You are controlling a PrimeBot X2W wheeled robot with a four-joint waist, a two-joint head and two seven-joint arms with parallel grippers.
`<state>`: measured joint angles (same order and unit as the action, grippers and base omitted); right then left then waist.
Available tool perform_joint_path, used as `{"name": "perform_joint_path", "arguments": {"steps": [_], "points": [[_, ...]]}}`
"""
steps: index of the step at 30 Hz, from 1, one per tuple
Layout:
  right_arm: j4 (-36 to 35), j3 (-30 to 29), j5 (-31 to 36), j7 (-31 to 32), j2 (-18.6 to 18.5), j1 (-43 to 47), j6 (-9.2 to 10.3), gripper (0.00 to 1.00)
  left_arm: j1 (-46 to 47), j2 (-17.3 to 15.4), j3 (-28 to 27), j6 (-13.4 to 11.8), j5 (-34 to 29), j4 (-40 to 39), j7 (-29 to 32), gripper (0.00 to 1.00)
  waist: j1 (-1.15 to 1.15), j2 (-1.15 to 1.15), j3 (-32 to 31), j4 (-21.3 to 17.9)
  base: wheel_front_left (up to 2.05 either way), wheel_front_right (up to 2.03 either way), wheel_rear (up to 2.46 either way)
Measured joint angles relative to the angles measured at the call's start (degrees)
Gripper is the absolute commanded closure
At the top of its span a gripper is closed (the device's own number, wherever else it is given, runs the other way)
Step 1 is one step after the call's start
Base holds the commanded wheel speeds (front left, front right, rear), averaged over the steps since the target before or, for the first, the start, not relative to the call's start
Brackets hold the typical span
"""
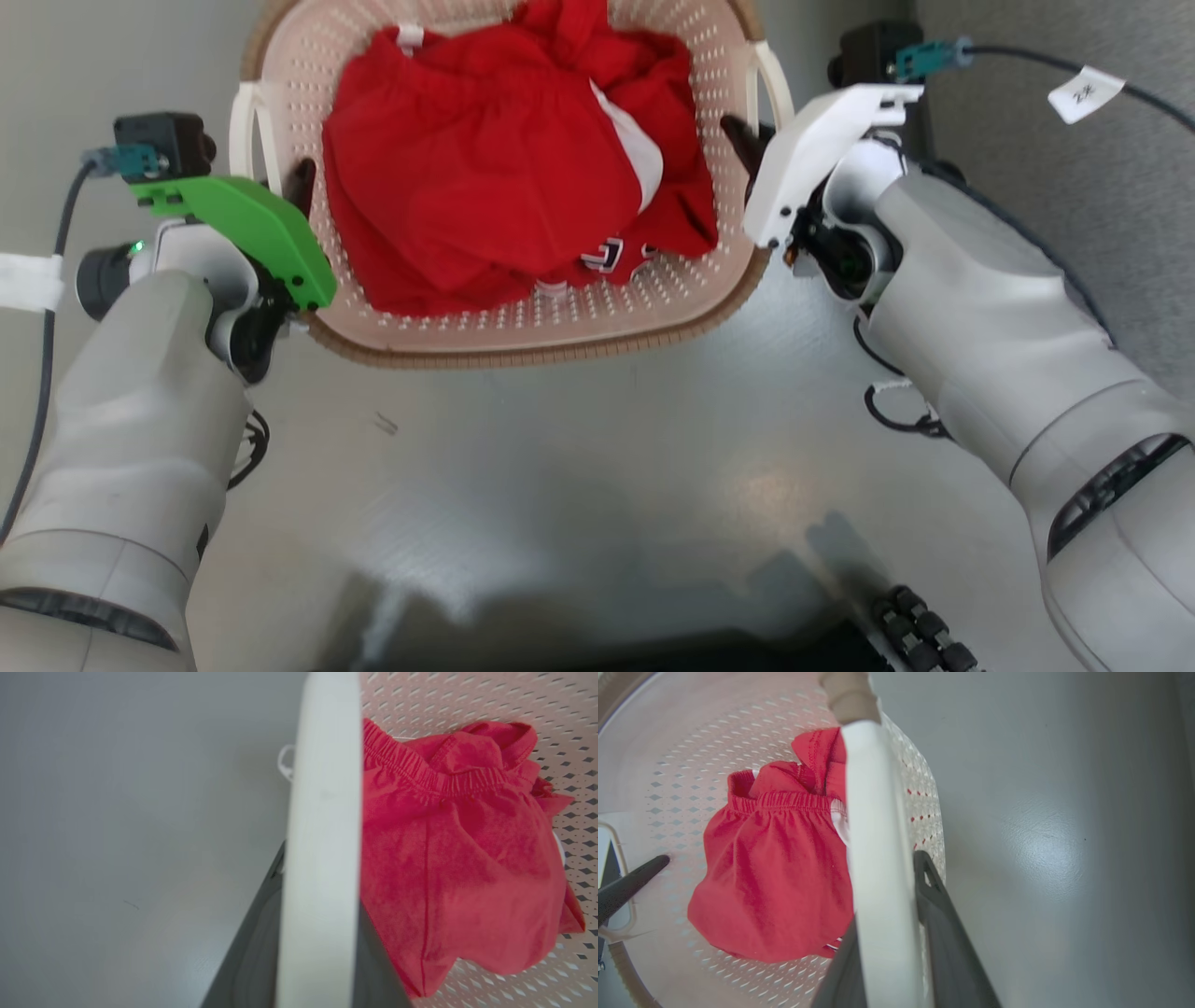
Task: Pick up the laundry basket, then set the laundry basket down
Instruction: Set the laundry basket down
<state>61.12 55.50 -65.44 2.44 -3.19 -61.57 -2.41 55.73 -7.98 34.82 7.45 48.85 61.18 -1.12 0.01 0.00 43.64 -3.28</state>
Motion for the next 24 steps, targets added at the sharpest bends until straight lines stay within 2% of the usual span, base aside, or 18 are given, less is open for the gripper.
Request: {"name": "perform_joint_path", "arguments": {"steps": [24], "points": [[1.18,-0.16,1.04,-4.45,-0.08,-6.69,-0.03,1.0,6.69,0.4,-0.97,0.0,-0.75,1.11,-4.08,1.0,0.0,0.0,12.41,1.92,0.0,0.0,0.0]]}}
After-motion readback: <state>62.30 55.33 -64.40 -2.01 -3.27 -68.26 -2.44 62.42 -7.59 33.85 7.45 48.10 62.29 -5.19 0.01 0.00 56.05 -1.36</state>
